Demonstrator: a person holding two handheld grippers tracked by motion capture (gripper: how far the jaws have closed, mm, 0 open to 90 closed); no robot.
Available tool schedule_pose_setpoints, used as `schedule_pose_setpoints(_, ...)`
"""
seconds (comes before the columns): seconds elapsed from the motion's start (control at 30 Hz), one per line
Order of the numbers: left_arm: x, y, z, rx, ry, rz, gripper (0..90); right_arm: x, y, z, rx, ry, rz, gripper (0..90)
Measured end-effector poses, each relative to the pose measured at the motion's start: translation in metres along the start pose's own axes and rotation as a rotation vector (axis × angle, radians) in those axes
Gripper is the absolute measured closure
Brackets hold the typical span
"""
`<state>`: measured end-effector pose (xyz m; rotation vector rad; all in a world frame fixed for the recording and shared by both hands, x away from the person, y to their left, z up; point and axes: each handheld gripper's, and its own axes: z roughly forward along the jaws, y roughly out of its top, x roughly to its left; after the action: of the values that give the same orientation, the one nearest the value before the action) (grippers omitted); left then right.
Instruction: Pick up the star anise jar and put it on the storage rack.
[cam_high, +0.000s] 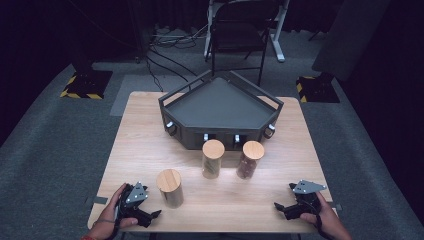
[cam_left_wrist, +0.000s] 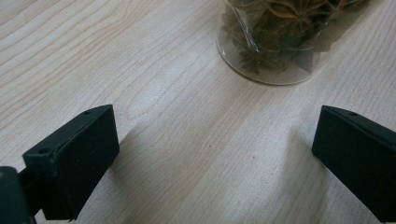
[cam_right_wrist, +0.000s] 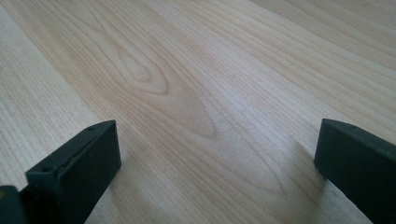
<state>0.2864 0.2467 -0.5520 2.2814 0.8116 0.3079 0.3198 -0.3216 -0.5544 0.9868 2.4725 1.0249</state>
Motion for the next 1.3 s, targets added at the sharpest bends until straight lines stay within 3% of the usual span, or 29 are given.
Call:
schedule_pose_setpoints(0.53,-0.004,0.001,-0.002,0.013,0.009,-0.001,2.5,0.0,0.0,0.0,0.001,0.003,0.0,0.1)
schedule_pose_setpoints(0.7,-0.008,0.004,-0.004,0.011,-0.009,0.008,2.3,0.0,0.0,0.0,0.001,0.004,0.0,0.1)
schedule_pose_setpoints(0.87,-0.01,0.007,-0.011,-0.025,-0.009,-0.001,2.1,0.0,0.0,0.0,0.001,0.004,0.001,0.1)
schedule_pose_setpoints(0.97,-0.015,0.011,-0.016,-0.027,0.009,0.021,2.5,0.0,0.0,0.0,0.001,0.004,0.001,0.1)
schedule_pose_setpoints(1.07,-0.02,0.015,-0.019,-0.04,0.001,0.026,2.3,0.0,0.0,0.0,0.001,0.004,0.001,0.1)
schedule_pose_setpoints(1.3,-0.023,0.02,-0.022,-0.068,-0.003,0.011,2.5,0.0,0.0,0.0,0.001,0.004,0.001,0.1)
